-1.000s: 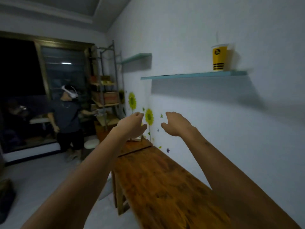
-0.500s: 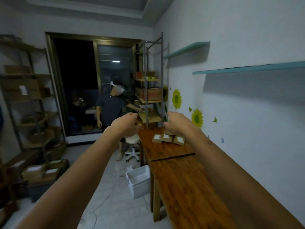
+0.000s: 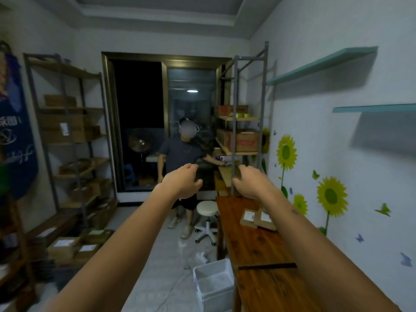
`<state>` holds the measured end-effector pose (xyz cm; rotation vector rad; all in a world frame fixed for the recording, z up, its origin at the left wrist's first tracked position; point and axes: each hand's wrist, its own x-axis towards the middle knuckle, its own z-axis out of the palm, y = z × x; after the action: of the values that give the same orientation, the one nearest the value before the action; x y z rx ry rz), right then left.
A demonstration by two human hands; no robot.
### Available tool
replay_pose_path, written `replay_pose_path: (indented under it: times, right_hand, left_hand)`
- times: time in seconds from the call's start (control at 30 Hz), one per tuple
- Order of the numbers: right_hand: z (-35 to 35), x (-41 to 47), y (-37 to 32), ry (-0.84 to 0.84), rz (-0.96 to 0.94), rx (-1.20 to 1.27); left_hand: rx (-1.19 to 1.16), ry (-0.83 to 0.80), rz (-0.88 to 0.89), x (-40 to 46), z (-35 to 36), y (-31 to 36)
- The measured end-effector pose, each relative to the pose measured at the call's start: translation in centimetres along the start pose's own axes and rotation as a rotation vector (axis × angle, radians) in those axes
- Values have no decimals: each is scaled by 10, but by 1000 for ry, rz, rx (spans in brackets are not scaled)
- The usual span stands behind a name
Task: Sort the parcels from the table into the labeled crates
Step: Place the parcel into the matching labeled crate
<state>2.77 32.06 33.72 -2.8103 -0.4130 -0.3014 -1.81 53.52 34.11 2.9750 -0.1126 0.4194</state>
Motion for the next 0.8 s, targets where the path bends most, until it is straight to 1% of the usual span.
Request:
replay_pose_path:
  times: [0.2, 0.37, 0.43, 0.53, 0.63, 0.7, 0.8]
  right_hand:
    - [59, 136, -10, -32, -9, 5]
    - [100, 257, -3, -16, 82, 4]
    - [109, 296, 0, -19, 114, 3]
    - [122, 354, 17, -18, 161, -11]
    - [148, 406, 44, -6, 213, 2]
    - [170, 434, 64, -21, 250, 31]
    - [204, 476, 114, -24, 311, 43]
  left_hand:
    - [-22, 14, 16, 120, 45, -69]
    - [-62, -14, 47, 243, 84, -131]
    - [-75, -12, 57, 287, 93, -145]
    - [-87, -33, 110, 351, 114, -155]
    - [-131, -74, 149, 417, 154, -159]
    - [-155, -104, 162, 461, 188, -159]
    - [-149, -145, 200, 531, 243, -147]
